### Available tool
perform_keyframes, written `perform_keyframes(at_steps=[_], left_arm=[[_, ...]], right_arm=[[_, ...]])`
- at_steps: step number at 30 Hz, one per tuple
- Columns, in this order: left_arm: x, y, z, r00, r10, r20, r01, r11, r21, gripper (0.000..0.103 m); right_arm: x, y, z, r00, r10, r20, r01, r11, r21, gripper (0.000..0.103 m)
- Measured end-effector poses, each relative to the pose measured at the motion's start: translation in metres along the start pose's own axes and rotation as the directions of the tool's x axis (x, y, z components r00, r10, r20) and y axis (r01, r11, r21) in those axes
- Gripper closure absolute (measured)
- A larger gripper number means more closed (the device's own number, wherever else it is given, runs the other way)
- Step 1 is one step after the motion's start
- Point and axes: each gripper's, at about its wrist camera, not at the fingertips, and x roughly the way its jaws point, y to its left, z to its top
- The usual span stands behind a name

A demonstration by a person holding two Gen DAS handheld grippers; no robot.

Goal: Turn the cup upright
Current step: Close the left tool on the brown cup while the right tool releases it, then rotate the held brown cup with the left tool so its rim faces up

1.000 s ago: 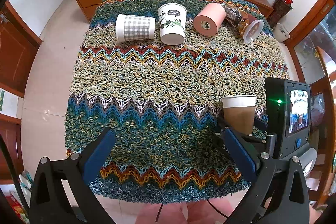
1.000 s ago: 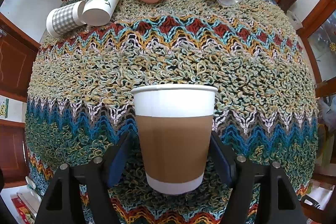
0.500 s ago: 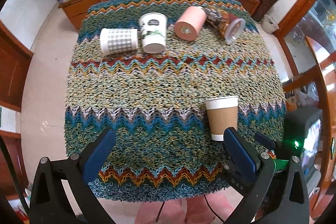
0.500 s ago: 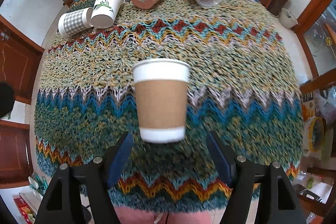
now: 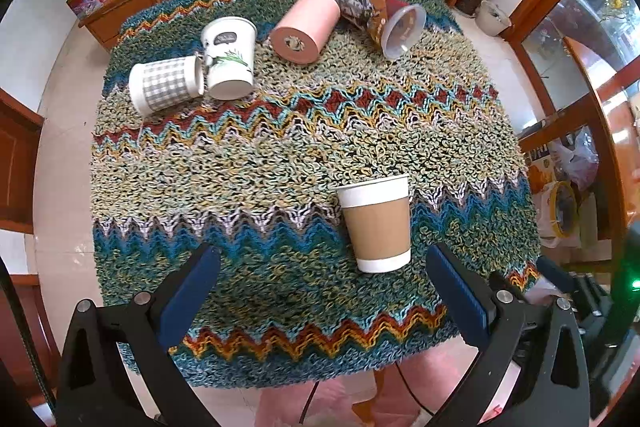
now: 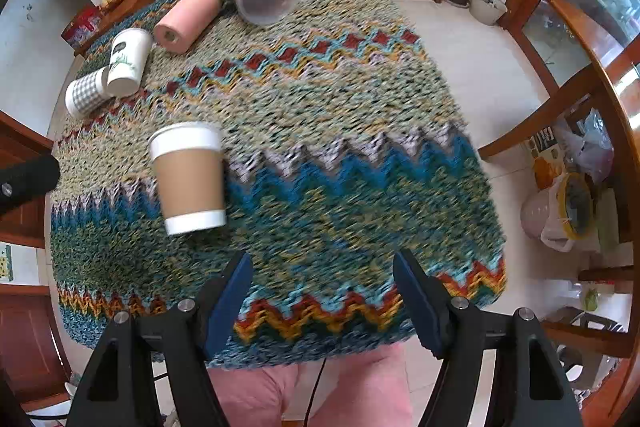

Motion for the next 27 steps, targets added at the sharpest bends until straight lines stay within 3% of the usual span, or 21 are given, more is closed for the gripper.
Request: perform_keyframes(at_steps=[8,16,27], left_arm=[[0.059,-0.034,0.013,0.993,0.026,-0.118,-0.035,0.997,-0.074,0.001],[0.098,-0.053,0.013,0.982,0.078,-0.170,-0.102,0.986,-0.134,0.001],[0.117,-0.060,0.033,0.957,0.112,-0.267,-0.137,0.988,-0.076,0.002]], right_arm=[[0.009,-0.038,0.022,0.999,0.052,-0.011,-0.053,0.989,-0.135,0.030],[0.036,-0.079,0.032,0.994,0.094,-0.059,-0.108,0.946,-0.307,0.030],[0.060,-0.090,0.038,0.984,0.135,-0.112,-0.161,0.948,-0.273,0.030]])
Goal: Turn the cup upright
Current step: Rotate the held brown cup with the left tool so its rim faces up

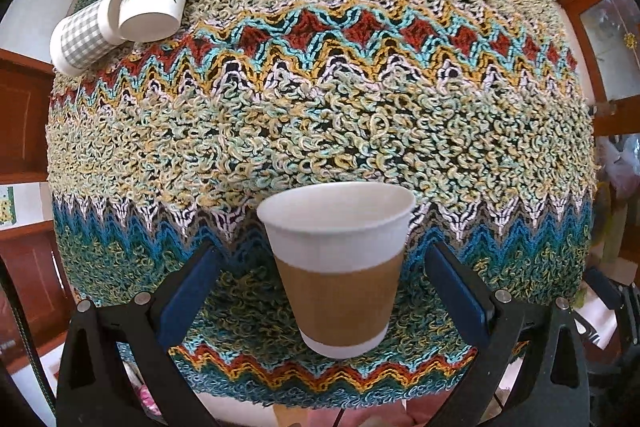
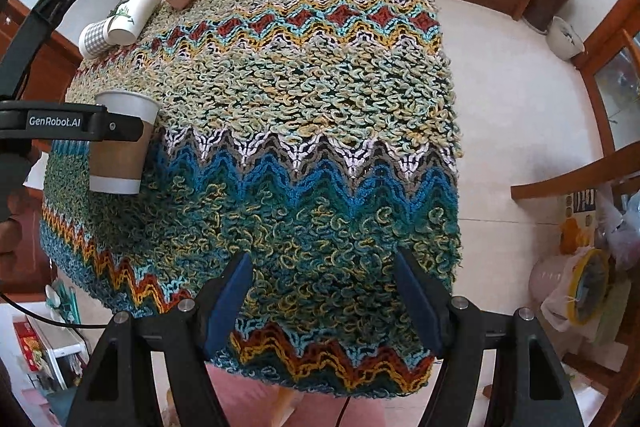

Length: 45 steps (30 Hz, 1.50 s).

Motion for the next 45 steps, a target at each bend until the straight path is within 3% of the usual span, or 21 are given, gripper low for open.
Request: perform_keyframes(at_steps=[11,18,22,23,29,35,41,45], left_arm=[[0.014,0.008,0.044,0.992,-0.013,-0.123,0.015,1.000,0.016,0.007],[0.044,0.016,0.055,0.989,-0.023,-0.143,0.024,1.000,0.004,0.013],[0.052,0.021,0.050,0.988,-0.050,-0.143,0.049,0.999,-0.013,0.031],[0.056,0.023,0.045,0.988,-0.057,-0.141,0.055,0.998,-0.019,0.031],[0.042,0.030,0.027,0.997,-0.060,-0.055,0.058,0.998,-0.036,0.031],[0.002,0.040,0.003,0.988,-0.043,0.152,0.050,0.998,-0.042,0.031],[-0.021,0.049,-0.020,0.940,0.025,0.339,0.000,0.997,-0.073,0.031],[-0.041,0.048,-0.034,0.884,0.107,0.455,-0.059,0.991,-0.119,0.031]], right_arm=[[0.004,-0.004,0.005,1.000,0.006,-0.010,-0.005,0.997,0.071,0.030],[0.001,-0.005,0.013,1.000,0.002,0.012,-0.003,0.996,0.091,0.030],[0.003,-0.003,0.015,1.000,0.005,0.005,-0.006,0.996,0.086,0.030],[0.003,-0.002,0.016,1.000,0.005,0.003,-0.005,0.996,0.084,0.030],[0.003,0.008,0.019,1.000,0.003,0.011,-0.003,0.998,0.064,0.030],[0.001,0.014,0.018,1.000,0.001,0.021,-0.002,0.999,0.040,0.030],[-0.003,0.021,0.016,0.999,0.009,0.048,-0.010,1.000,0.021,0.030],[-0.007,0.031,0.014,0.997,0.014,0.082,-0.014,1.000,0.002,0.030]])
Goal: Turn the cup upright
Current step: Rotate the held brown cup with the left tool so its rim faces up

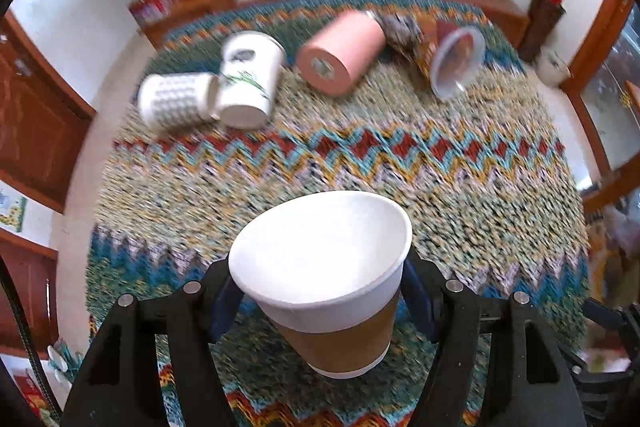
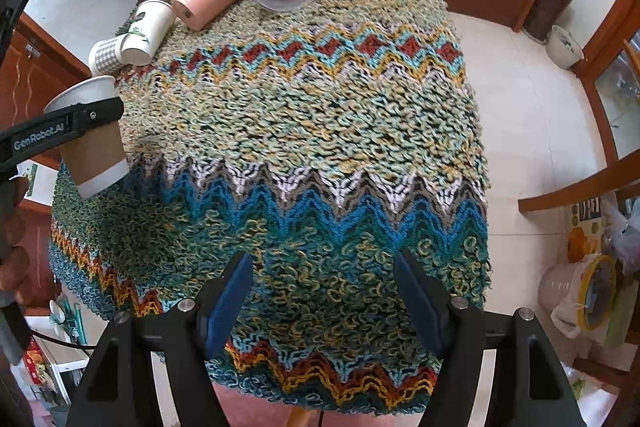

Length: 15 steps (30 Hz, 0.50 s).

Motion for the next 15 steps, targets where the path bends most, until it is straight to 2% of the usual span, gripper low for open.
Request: perform_keyframes(at_steps=[4,8,15], left_arm=[[-0.016,0.004,-0.006,0.997,0.017,0.074,-0.015,1.000,-0.027,0.031],[-0.013,0.011,-0.018,0.992,-0.005,0.123,0.013,0.997,-0.071,0.031],[-0.014,0.014,-0.035,0.966,-0.051,0.255,0.064,0.997,-0.042,0.031]], right_arm=[[-0.001,0.011,0.000,0.999,-0.004,0.038,0.005,1.000,-0.025,0.030],[-0.004,0.021,-0.005,0.997,-0.008,0.074,0.012,0.998,-0.058,0.030],[-0.003,0.036,-0.015,0.991,-0.007,0.131,0.019,0.995,-0.096,0.030]])
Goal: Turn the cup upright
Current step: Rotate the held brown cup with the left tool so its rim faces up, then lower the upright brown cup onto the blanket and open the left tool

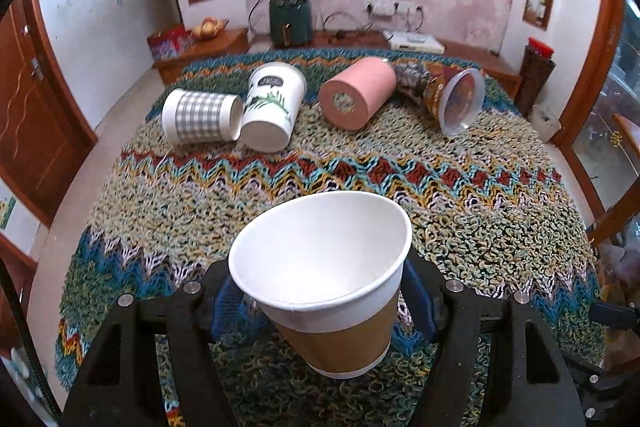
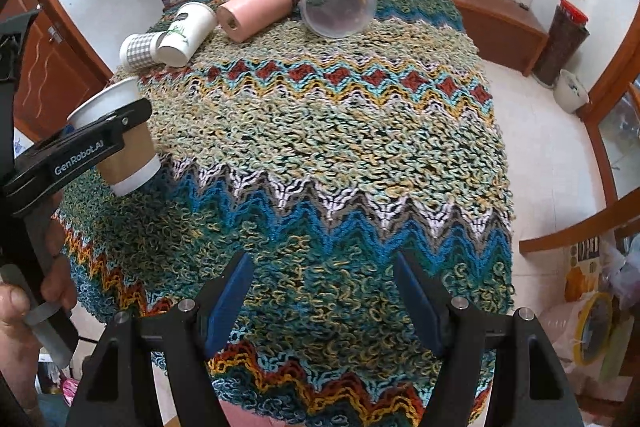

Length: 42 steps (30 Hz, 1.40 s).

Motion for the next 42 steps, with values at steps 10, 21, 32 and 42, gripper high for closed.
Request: perform_keyframes(at_steps=[10,21,32,42], left_arm=[[0.005,-0.006,-0.009,0.995,-0.035,0.098,0.031,0.999,0.041,0.031],[0.019,-0.004,-0.020,0.993,-0.058,0.100,0.053,0.997,0.052,0.031],[0.034,-0.005,-0.037,0.997,-0.055,0.053,0.050,0.996,0.079,0.027],[0.028,-0.007,-0.047,0.997,-0.044,0.070,0.037,0.994,0.101,0.000]], right_arm=[[0.003,0.014,-0.008,0.998,-0.009,0.066,0.010,1.000,-0.019,0.030],[0.004,0.026,-0.016,0.996,-0.017,0.088,0.020,0.999,-0.034,0.030],[0.010,0.032,-0.023,0.997,-0.017,0.074,0.020,0.999,-0.033,0.030],[0.014,0.029,-0.028,0.997,-0.024,0.070,0.025,1.000,-0.015,0.030]])
